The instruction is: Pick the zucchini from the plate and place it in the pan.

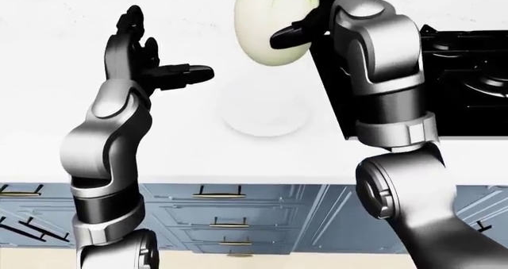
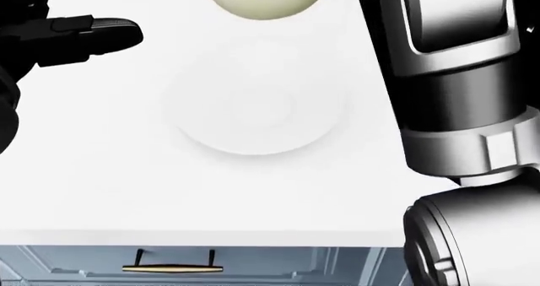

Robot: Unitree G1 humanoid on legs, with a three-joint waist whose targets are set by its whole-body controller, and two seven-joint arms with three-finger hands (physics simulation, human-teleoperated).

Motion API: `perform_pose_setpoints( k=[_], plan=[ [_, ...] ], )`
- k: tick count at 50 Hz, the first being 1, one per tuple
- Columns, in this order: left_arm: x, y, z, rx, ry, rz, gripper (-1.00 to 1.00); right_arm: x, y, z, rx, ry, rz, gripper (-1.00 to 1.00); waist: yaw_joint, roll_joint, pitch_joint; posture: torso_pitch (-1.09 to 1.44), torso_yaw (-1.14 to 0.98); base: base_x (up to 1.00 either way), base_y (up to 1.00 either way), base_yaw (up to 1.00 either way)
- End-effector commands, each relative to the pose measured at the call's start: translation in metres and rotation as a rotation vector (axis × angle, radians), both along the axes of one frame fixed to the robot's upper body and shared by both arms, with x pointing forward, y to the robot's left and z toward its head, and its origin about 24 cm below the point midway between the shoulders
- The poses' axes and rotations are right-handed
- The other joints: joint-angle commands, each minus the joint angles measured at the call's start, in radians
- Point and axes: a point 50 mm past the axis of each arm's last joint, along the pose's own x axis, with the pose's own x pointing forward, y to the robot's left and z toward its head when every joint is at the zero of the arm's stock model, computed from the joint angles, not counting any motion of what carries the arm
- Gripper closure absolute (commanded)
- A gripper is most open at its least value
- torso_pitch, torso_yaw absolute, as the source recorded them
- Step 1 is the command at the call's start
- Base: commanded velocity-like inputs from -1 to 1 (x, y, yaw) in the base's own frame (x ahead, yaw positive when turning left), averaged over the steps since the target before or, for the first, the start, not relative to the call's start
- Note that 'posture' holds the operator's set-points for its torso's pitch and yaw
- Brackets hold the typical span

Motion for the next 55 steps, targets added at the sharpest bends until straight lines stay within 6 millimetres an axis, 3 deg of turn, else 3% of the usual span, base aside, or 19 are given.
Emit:
perform_pose_setpoints(
  k=[1, 3, 5, 10, 14, 16, 17, 20, 26, 30, 31, 32, 33, 35, 40, 43, 45, 46, 55],
  plan=[
    [-0.006, 0.0, 0.02, 0.005, -0.095, 0.003, -1.0, -0.012, 0.0, 0.028, 0.002, -0.11, 0.005, 1.0, 0.0, 0.003, -0.033, 0.0, 0.0, 0.0, 0.0, 0.0],
    [-0.006, 0.0, 0.02, 0.006, -0.096, 0.002, -1.0, -0.013, -0.002, 0.03, 0.006, -0.112, 0.002, 1.0, 0.0, 0.002, -0.033, 0.0, 0.0, 0.0, -0.02, 0.0],
    [-0.007, 0.0, 0.02, 0.007, -0.097, 0.002, -1.0, -0.014, -0.003, 0.031, 0.0, -0.115, -0.003, 1.0, -0.001, 0.015, -0.062, 0.0, 0.0, 0.0, -0.16, 0.0],
    [-0.007, 0.0, 0.02, 0.007, -0.095, 0.003, -1.0, -0.014, -0.004, 0.031, -0.001, -0.113, -0.002, 1.0, -0.008, 0.026, -0.06, 0.0, 0.0, 0.0, -0.16, 0.0],
    [-0.006, 0.0, 0.019, 0.007, -0.094, 0.002, -1.0, -0.015, -0.005, 0.033, -0.004, -0.116, -0.008, 1.0, -0.002, -0.023, -0.042, 0.0, 0.0, 0.0, -0.16, 0.0],
    [-0.006, 0.0, 0.019, 0.006, -0.094, 0.003, -1.0, -0.015, -0.006, 0.033, -0.006, -0.116, -0.008, 1.0, -0.007, -0.096, -0.064, 0.0, 0.0, 0.0, -0.16, 0.0],
    [-0.006, 0.0, 0.019, 0.006, -0.093, 0.003, -1.0, -0.015, -0.005, 0.033, -0.006, -0.116, -0.008, 1.0, -0.004, -0.051, -0.048, 0.0, 0.0, 0.0, -0.16, 0.0],
    [-0.006, 0.0, 0.019, 0.006, -0.091, 0.003, -1.0, -0.015, -0.005, 0.033, -0.006, -0.116, -0.007, 1.0, 0.001, -0.04, -0.059, 0.0, 0.0, 0.0, -0.16, 0.0],
    [-0.005, 0.0, 0.018, 0.007, -0.092, 0.004, -1.0, -0.015, -0.006, 0.032, -0.006, -0.115, -0.009, 1.0, 0.015, 0.001, -0.04, 0.0, 0.0, 0.0, -0.16, 0.0],
    [-0.006, 0.0, 0.019, 0.007, -0.092, 0.004, -1.0, -0.015, -0.006, 0.031, -0.005, -0.113, -0.008, 1.0, 0.01, 0.052, -0.038, 0.0, 0.0, 0.0, -0.16, 0.0],
    [-0.005, 0.0, 0.019, 0.007, -0.092, 0.004, -1.0, -0.015, -0.007, 0.031, -0.005, -0.113, -0.01, 1.0, 0.008, 0.08, -0.045, 0.0, 0.0, 0.0, -0.16, 0.0],
    [-0.005, 0.0, 0.018, 0.007, -0.092, 0.004, -1.0, -0.015, -0.007, 0.03, -0.004, -0.112, -0.01, 1.0, 0.0, 0.085, -0.055, 0.0, 0.0, 0.0, -0.16, 0.0],
    [-0.006, 0.0, 0.019, 0.007, -0.093, 0.004, -1.0, -0.015, -0.007, 0.03, -0.004, -0.111, -0.01, 1.0, 0.007, 0.068, -0.046, 0.0, 0.0, 0.0, -0.16, 0.0],
    [-0.006, 0.0, 0.018, 0.007, -0.093, 0.004, -1.0, -0.015, -0.007, 0.031, -0.005, -0.113, -0.012, 1.0, -0.003, 0.073, -0.05, 0.0, 0.0, 0.0, -0.16, 0.0],
    [-0.006, 0.0, 0.019, 0.008, -0.093, 0.004, -1.0, -0.014, -0.009, 0.029, -0.004, -0.108, -0.015, 1.0, -0.001, 0.036, -0.051, 0.0, 0.0, 0.0, -0.16, 0.0],
    [-0.006, 0.0, 0.019, 0.007, -0.093, 0.003, -1.0, -0.013, -0.01, 0.027, -0.002, -0.104, -0.02, 1.0, 0.005, -0.005, -0.05, 0.0, 0.0, 0.0, -0.16, 0.0],
    [-0.006, 0.0, 0.019, 0.007, -0.093, 0.003, -1.0, -0.013, -0.012, 0.028, -0.003, -0.104, -0.023, 1.0, 0.01, -0.063, -0.059, 0.0, 0.0, 0.0, -0.22, 0.0],
    [-0.007, 0.0, 0.02, 0.007, -0.094, 0.003, -1.0, -0.013, -0.012, 0.029, -0.003, -0.105, -0.024, 1.0, 0.018, -0.063, -0.067, 0.0, 0.0, 0.0, -0.24, 0.0],
    [-0.006, 0.0, 0.019, 0.007, -0.092, 0.003, -1.0, -0.013, -0.012, 0.029, -0.01, -0.104, -0.022, 1.0, 0.01, 0.034, -0.033, 0.0, 0.0, 0.0, -0.24, 0.0]
  ],
)
